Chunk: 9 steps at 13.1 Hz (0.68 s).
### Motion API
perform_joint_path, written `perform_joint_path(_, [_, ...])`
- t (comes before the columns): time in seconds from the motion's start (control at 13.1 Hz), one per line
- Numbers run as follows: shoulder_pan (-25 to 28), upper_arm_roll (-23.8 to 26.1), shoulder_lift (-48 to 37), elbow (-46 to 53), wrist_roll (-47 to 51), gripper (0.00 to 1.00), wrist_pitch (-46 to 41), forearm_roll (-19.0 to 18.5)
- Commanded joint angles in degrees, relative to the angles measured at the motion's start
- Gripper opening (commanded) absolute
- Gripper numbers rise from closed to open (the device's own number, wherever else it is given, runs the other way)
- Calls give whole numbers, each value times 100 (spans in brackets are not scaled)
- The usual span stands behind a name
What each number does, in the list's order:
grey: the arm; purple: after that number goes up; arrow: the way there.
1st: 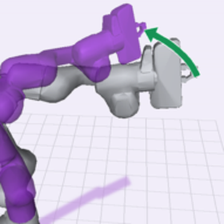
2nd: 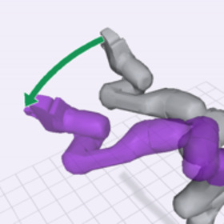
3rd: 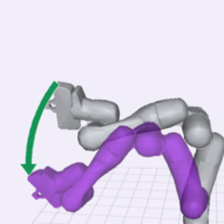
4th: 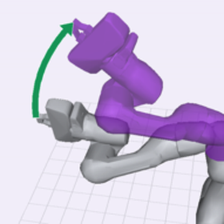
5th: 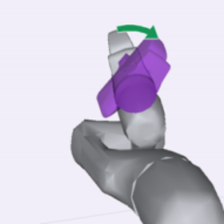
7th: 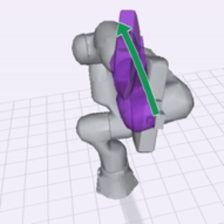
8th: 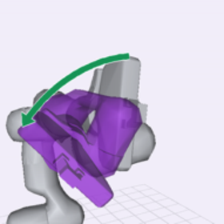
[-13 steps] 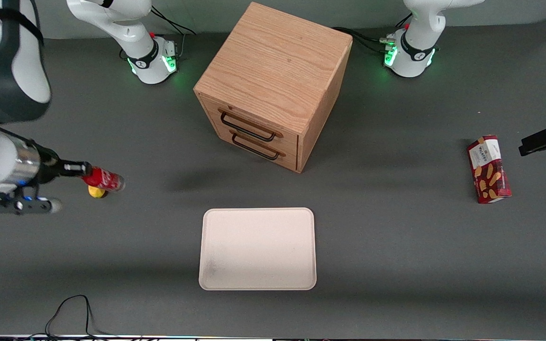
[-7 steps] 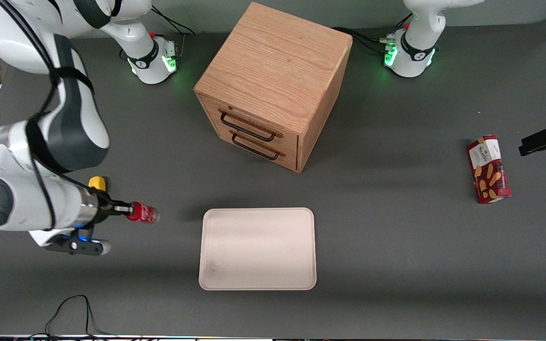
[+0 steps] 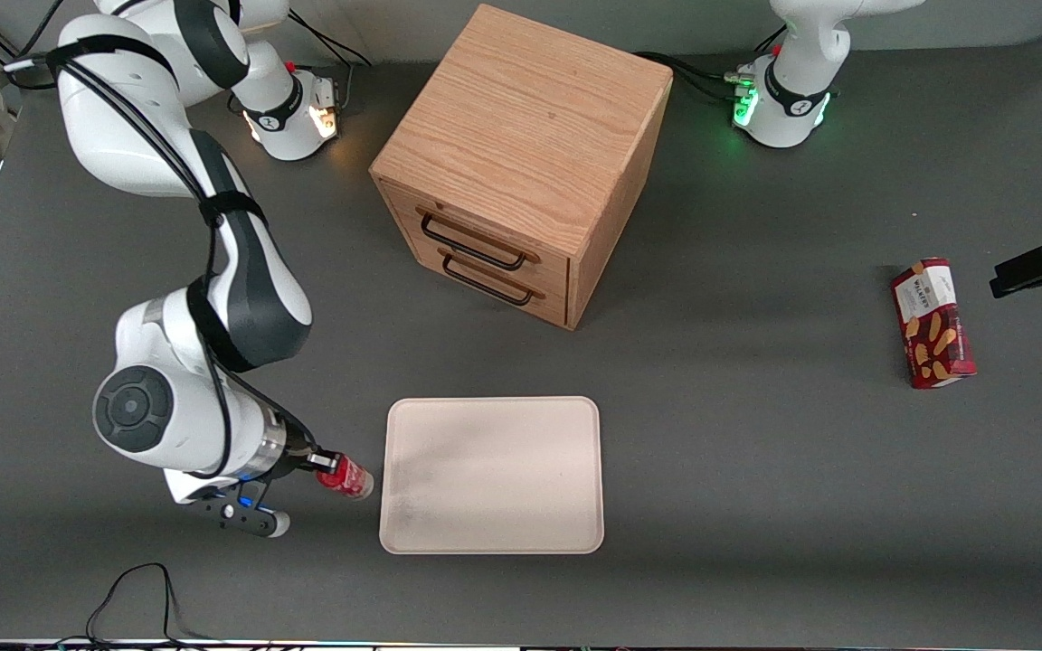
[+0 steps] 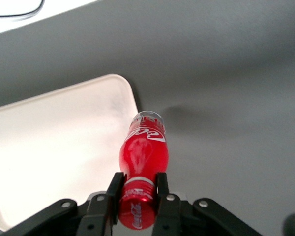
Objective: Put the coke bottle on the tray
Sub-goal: 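Lift the bottle and carry it with the right gripper toward the white tray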
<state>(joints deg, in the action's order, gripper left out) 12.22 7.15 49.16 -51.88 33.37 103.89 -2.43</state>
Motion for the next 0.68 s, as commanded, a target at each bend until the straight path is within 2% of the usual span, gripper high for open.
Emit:
perform_joint_path(0.0, [122, 14, 409, 424, 134, 0, 542, -82])
perform_joint_path(0.61, [386, 76, 674, 424, 143, 0, 844, -91])
